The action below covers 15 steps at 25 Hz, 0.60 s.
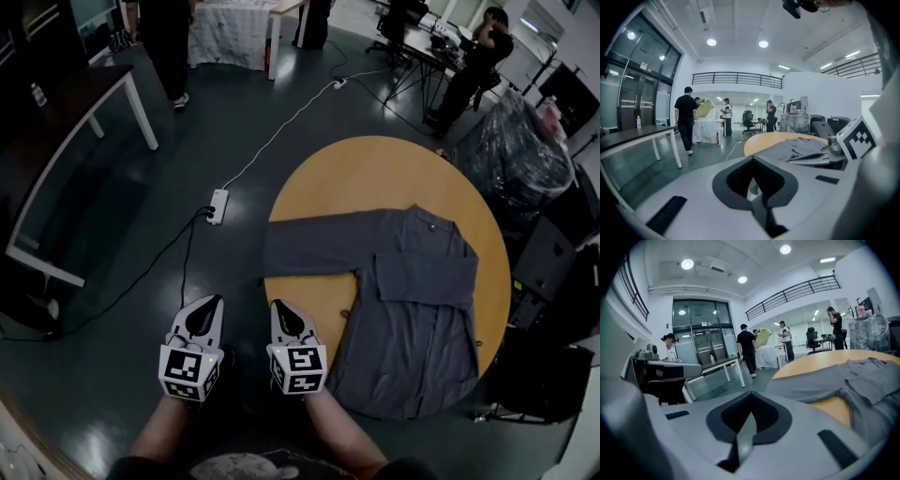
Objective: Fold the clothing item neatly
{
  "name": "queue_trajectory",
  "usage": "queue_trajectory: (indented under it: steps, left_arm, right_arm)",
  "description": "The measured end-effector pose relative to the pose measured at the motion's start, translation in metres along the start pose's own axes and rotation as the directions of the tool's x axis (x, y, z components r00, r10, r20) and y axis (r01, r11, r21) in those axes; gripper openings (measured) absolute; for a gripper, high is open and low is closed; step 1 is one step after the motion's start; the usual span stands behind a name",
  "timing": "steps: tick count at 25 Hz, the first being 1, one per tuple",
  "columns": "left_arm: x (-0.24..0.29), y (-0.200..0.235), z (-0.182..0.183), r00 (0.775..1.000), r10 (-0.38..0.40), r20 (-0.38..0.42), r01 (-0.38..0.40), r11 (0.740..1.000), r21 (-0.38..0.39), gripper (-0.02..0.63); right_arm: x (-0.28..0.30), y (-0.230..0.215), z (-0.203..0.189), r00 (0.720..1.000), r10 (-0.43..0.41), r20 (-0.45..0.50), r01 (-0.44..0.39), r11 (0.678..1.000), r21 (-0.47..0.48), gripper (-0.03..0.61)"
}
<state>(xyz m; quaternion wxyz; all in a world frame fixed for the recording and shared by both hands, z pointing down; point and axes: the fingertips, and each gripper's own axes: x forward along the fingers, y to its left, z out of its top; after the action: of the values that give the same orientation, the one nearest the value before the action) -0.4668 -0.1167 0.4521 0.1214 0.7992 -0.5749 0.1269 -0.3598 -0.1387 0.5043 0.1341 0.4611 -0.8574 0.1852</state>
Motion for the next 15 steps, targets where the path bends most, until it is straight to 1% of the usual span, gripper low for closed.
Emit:
queue_trajectory:
  steps: [5, 7, 9, 11, 13, 15]
  left_arm:
    - [0.016, 0.04, -0.008, 0.998, -0.063, 0.003, 0.063, 0.998, -0.008, 0.008]
    - [0.023, 0.052, -0.018, 0.995, -0.095, -0.013, 0.095, 0.995, -0.014, 0.008]
    - [0.03, 0.061, -0.028, 0.99, -0.137, -0.033, 0.137, 0.991, -0.003, 0.008]
    - [0.039, 0.072, -0.038, 0.983, -0.175, -0.05, 0.175, 0.984, 0.012, 0.008]
    - [0.046, 0.081, -0.049, 0.977, -0.203, -0.067, 0.204, 0.979, 0.011, 0.008]
    - [0.052, 0.088, -0.059, 0.971, -0.226, -0.079, 0.228, 0.974, 0.015, 0.008]
  right_arm:
    - [0.031, 0.024, -0.009, 0.996, -0.089, 0.024, 0.089, 0.996, -0.019, -0.01]
    - [0.042, 0.035, -0.019, 0.992, -0.127, 0.018, 0.127, 0.992, -0.025, -0.009]
    - [0.053, 0.043, -0.035, 0.985, -0.174, -0.008, 0.174, 0.985, 0.0, -0.009]
    - [0.066, 0.047, -0.056, 0.974, -0.224, -0.048, 0.225, 0.973, 0.04, -0.008]
    - [0.078, 0.043, -0.077, 0.956, -0.281, -0.085, 0.287, 0.956, 0.067, -0.006]
    - [0.088, 0.035, -0.095, 0.934, -0.342, -0.103, 0.351, 0.932, 0.09, 0.022]
